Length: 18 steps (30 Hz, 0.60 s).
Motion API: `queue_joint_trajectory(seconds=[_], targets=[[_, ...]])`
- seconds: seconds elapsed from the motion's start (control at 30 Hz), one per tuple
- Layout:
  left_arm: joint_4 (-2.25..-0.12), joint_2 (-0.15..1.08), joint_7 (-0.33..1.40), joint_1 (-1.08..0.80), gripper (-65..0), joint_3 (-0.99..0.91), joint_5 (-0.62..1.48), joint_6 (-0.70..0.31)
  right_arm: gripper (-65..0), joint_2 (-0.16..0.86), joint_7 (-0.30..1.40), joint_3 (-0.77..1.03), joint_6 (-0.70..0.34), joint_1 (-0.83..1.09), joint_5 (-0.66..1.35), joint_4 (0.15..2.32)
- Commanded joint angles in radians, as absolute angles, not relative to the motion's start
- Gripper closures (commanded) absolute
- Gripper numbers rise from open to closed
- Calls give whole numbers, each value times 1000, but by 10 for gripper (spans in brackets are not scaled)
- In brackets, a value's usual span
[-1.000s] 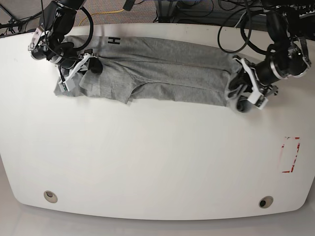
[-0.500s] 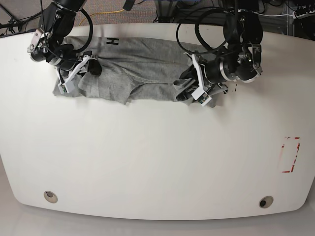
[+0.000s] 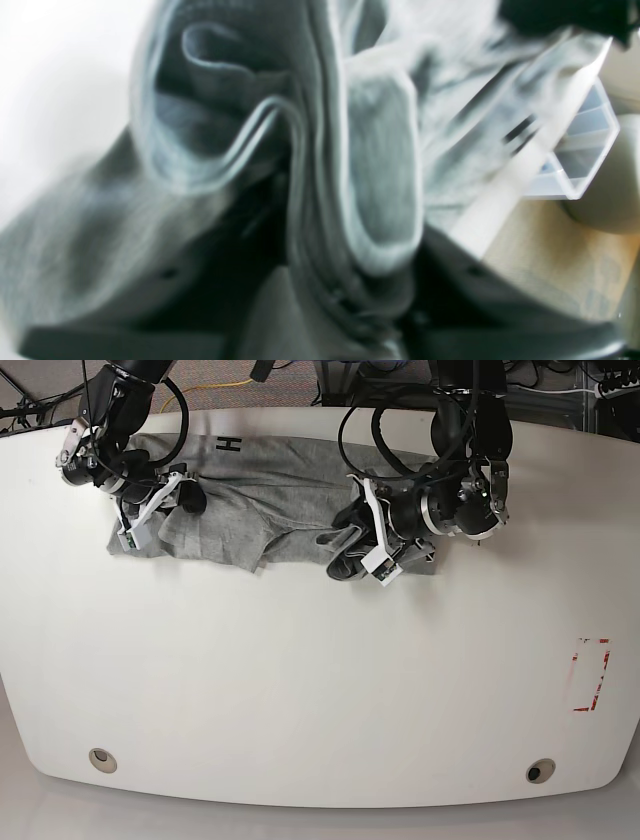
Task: Fold the T-shirt properly
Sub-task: 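Grasp the strip's end with the left gripper and fold it toward the right gripper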
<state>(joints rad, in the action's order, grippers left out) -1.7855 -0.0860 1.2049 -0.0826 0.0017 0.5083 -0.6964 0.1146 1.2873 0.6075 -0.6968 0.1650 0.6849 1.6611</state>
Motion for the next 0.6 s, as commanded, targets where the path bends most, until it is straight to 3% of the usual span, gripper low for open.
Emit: queue_joint_trajectory(seconds=[0.0,0.07,0.33,0.57], targets=[[-1801,-101,1190,-71,-240,31,526,-698,-254,128,1279,610,-698,157,705,1676],[-1804,-102,1198,-53,-269,79,527,-698,-254,128,1279,610,-698,157,705,1676],[-1844,-104,1336,22,-265,260,532,-698,-254,128,1279,610,-698,142,705,1676],[-1877,-97,1334,39,-267,139,530,-698,-254,128,1280,610,-698,134,705,1678]])
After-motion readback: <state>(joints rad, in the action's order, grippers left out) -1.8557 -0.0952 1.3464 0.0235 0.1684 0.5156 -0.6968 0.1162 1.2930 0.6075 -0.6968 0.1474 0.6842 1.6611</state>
